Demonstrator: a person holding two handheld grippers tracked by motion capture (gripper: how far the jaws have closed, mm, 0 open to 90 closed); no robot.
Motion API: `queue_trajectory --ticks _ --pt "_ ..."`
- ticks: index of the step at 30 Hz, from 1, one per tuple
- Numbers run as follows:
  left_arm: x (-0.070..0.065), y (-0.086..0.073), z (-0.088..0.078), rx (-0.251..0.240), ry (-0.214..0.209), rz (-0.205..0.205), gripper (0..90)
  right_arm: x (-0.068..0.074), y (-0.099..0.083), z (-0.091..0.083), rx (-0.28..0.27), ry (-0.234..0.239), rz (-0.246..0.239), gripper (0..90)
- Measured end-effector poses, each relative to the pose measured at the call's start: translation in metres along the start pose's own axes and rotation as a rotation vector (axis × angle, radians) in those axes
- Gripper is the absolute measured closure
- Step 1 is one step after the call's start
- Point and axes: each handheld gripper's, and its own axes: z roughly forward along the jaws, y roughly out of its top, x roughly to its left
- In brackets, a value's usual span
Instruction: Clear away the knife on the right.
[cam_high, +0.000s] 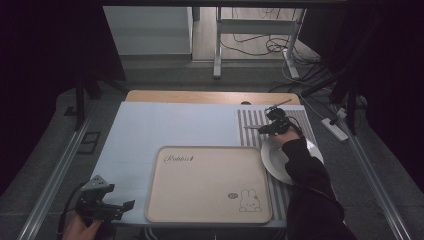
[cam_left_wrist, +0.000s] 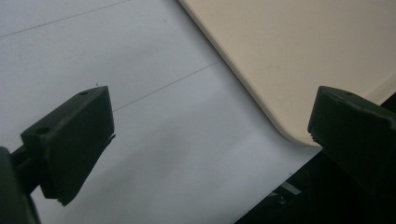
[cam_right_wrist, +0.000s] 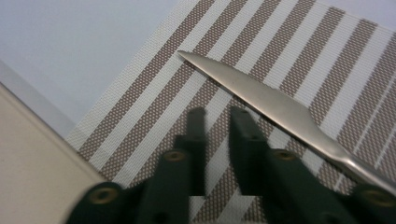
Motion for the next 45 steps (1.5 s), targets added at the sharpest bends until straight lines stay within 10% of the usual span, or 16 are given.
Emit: queue_trajectory --ticks 12,34,45 --pt "0.0 0.0 0.0 0.002 0.004 0.001 1.5 -0.007 0.019 0.033 0.047 -0.036 -0.027 90.0" --pt "-0.001 0.0 0.001 0.004 0.006 0.002 1.6 -0.058 0.03 0.03 0.061 -0.184 0.062 90.0" --pt "-0.001 0.001 0.001 0.012 0.011 0.006 1.6 -0.051 0.035 0.0 0.023 -0.17 0.102 2.4"
